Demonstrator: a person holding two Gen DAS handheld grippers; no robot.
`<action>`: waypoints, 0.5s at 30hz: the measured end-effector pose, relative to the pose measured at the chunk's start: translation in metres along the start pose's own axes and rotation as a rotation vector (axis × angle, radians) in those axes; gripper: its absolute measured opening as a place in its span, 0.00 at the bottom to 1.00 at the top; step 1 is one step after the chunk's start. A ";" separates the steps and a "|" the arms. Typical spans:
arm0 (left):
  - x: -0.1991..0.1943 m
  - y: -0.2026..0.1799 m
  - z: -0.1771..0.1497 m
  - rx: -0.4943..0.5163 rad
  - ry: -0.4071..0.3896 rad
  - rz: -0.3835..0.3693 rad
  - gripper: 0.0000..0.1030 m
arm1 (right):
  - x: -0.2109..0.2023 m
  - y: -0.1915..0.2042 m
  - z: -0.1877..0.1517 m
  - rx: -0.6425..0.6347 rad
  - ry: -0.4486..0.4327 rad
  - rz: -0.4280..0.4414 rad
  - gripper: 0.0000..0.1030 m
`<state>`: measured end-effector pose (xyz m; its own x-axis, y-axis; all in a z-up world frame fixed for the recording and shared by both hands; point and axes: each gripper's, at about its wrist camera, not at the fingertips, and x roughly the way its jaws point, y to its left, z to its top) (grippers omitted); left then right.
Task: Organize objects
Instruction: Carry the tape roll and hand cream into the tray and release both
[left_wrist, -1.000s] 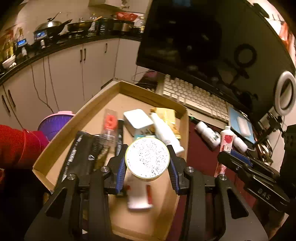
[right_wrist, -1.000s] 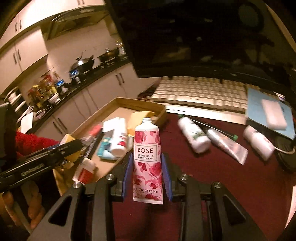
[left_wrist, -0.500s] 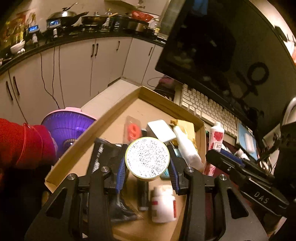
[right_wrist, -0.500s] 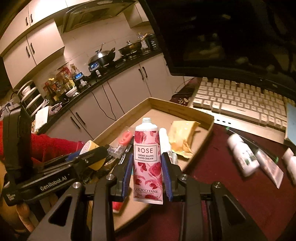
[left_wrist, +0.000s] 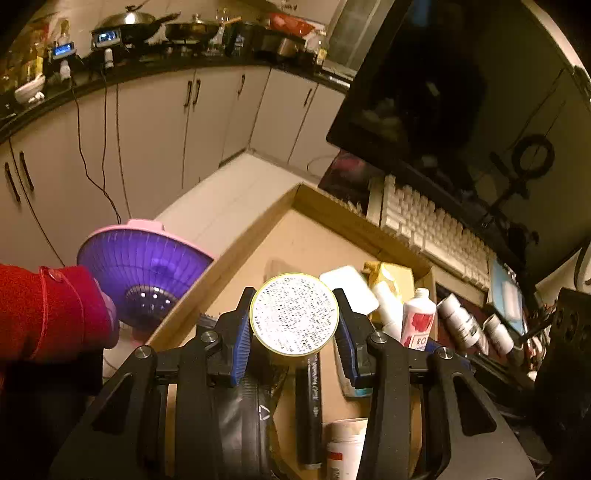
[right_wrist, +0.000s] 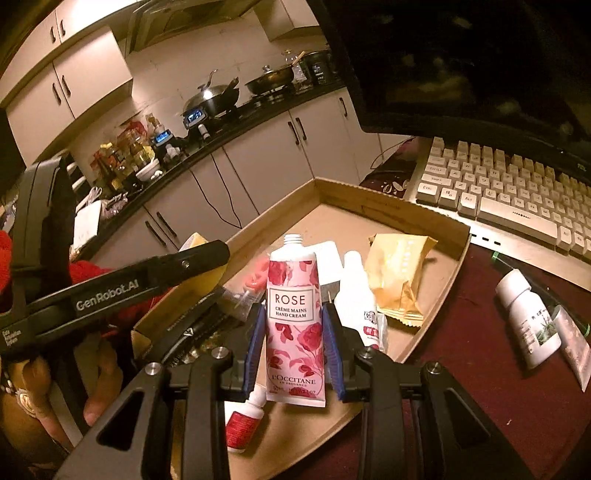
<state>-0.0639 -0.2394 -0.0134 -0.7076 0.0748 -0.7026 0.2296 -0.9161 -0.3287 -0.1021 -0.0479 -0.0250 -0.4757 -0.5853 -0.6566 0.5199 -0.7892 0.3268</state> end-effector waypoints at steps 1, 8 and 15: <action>0.004 0.002 -0.001 -0.011 0.010 -0.006 0.38 | 0.003 -0.002 -0.001 0.004 0.009 -0.001 0.30; 0.013 0.004 -0.004 -0.010 0.033 0.014 0.38 | 0.010 0.000 -0.006 -0.024 0.008 -0.016 0.30; 0.013 -0.002 -0.007 0.025 0.029 0.052 0.38 | 0.012 0.004 -0.010 -0.052 -0.008 -0.033 0.31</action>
<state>-0.0687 -0.2337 -0.0262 -0.6757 0.0378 -0.7363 0.2488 -0.9284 -0.2759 -0.0986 -0.0561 -0.0380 -0.4991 -0.5608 -0.6606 0.5402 -0.7974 0.2689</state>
